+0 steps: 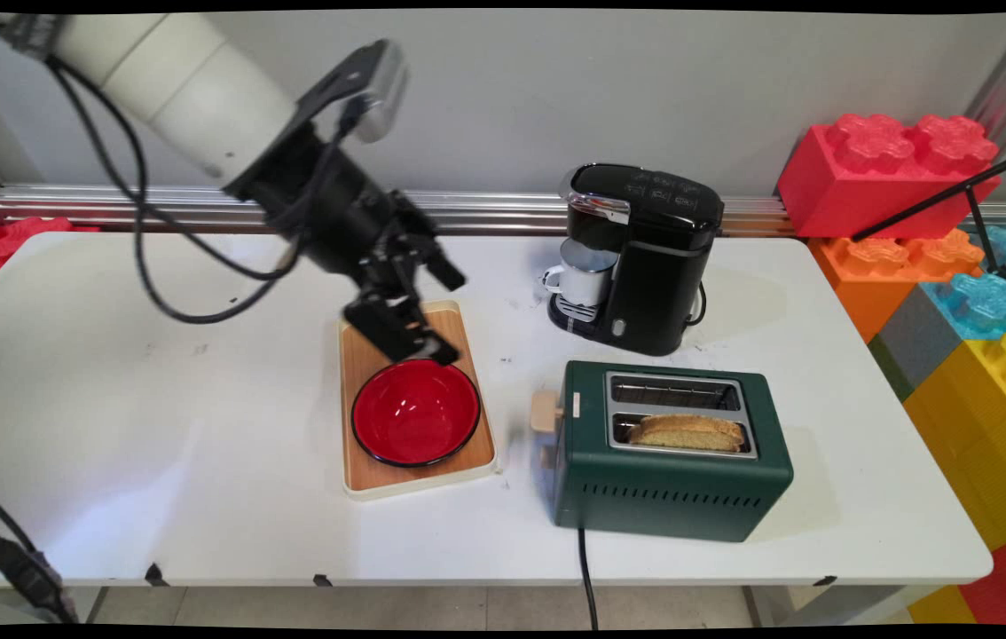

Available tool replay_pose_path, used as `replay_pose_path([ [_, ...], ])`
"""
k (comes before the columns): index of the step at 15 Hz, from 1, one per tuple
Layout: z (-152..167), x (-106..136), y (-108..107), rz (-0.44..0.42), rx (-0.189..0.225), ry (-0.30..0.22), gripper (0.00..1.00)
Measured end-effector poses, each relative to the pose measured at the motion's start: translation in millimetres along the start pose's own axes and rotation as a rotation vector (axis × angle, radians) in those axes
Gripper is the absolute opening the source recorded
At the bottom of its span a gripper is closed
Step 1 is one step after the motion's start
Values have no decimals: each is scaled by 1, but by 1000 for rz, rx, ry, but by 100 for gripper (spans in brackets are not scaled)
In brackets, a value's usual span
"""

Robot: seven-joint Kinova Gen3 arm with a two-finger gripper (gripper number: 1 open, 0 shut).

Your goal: Press the toaster switch

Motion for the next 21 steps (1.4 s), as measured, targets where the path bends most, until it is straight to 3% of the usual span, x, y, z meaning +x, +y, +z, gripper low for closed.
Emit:
replay_pose_path([
  [8, -44, -118, -4, 38, -55, -178, 100],
  [9, -53, -140, -5, 31, -57, -213, 100],
  [13, -67, -188, -10, 1, -58, -284, 100],
  [17, -69, -215, -15, -16, -50, -314, 100],
  [21, -62, -220, -20, -43, -40, -282, 100],
])
